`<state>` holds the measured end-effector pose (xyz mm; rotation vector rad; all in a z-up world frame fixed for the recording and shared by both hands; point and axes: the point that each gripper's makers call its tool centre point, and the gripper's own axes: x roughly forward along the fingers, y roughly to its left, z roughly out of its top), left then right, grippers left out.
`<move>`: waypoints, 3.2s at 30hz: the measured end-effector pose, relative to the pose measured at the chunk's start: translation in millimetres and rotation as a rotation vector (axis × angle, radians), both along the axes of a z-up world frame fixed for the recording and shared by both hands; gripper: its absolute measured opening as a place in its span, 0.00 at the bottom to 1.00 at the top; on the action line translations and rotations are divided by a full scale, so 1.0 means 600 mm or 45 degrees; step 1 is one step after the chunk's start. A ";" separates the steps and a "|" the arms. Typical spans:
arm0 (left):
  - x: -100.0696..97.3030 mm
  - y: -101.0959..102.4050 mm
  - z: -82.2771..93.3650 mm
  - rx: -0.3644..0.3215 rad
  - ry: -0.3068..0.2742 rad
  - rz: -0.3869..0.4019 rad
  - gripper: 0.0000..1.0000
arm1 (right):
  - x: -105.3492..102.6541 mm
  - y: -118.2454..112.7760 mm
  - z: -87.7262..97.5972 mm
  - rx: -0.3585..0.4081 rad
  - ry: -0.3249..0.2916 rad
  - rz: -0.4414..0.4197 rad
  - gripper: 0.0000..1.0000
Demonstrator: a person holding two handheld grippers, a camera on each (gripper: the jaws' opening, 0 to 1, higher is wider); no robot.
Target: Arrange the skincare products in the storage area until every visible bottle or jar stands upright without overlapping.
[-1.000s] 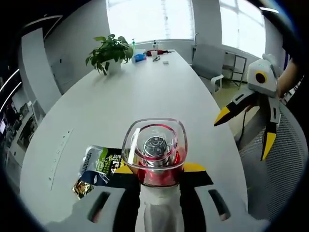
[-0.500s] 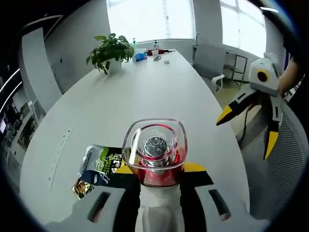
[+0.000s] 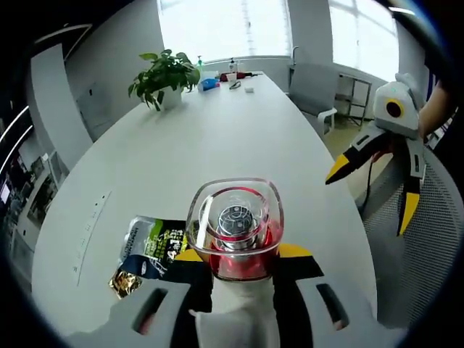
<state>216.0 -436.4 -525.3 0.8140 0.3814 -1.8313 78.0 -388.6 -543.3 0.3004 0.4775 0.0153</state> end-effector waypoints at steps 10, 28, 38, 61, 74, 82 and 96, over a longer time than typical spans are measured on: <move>0.000 -0.003 0.015 -0.029 0.065 0.022 0.37 | 0.000 -0.001 -0.003 -0.002 0.002 0.002 0.85; -0.002 -0.006 0.050 -0.069 0.035 0.014 0.39 | 0.001 -0.001 0.001 -0.002 -0.002 0.001 0.85; 0.002 0.003 0.067 0.047 -0.051 0.021 0.37 | 0.001 -0.003 0.001 -0.005 -0.006 -0.007 0.85; -0.002 0.005 0.061 0.164 -0.101 -0.103 0.34 | 0.001 0.000 0.001 -0.002 -0.005 0.008 0.85; 0.004 -0.004 0.088 0.080 -0.046 -0.035 0.42 | 0.000 0.002 0.000 -0.010 0.009 0.011 0.86; 0.022 0.010 0.152 -0.125 0.066 0.080 0.52 | -0.001 0.001 0.000 -0.050 0.026 0.021 0.88; 0.037 0.134 0.203 -0.436 0.329 0.479 0.83 | 0.000 0.006 0.016 -0.093 0.046 0.033 0.91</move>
